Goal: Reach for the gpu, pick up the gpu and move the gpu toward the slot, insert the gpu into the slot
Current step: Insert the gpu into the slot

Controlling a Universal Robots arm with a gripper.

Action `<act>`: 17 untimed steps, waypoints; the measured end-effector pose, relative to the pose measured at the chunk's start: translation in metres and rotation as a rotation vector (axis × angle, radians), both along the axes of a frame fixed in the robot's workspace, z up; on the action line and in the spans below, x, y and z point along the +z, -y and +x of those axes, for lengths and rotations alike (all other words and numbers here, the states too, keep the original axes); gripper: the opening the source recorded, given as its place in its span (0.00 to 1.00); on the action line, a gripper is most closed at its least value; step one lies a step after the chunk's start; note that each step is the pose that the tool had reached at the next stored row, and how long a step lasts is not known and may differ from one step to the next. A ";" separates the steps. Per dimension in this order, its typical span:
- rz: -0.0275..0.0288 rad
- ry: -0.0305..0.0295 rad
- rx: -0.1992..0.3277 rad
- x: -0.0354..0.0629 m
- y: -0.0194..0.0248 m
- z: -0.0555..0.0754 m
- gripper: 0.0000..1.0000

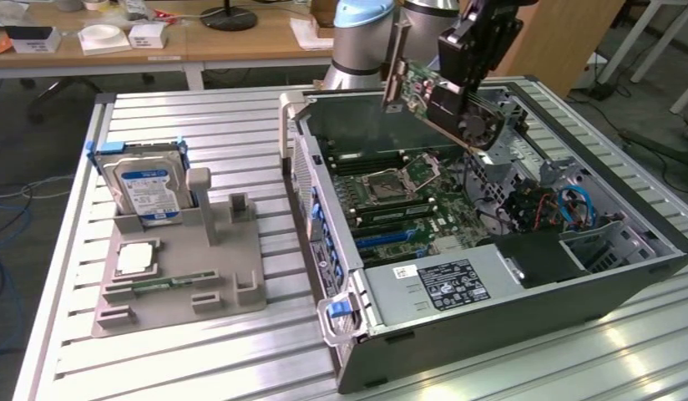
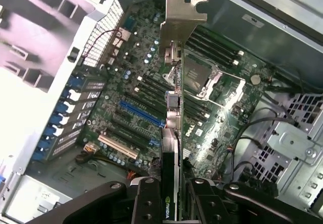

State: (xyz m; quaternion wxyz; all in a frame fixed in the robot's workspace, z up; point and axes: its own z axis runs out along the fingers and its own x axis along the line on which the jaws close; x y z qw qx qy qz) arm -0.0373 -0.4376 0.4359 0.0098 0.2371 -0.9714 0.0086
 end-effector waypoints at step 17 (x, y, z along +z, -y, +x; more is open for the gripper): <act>0.0001 0.0000 0.230 -0.0007 0.0006 0.000 0.26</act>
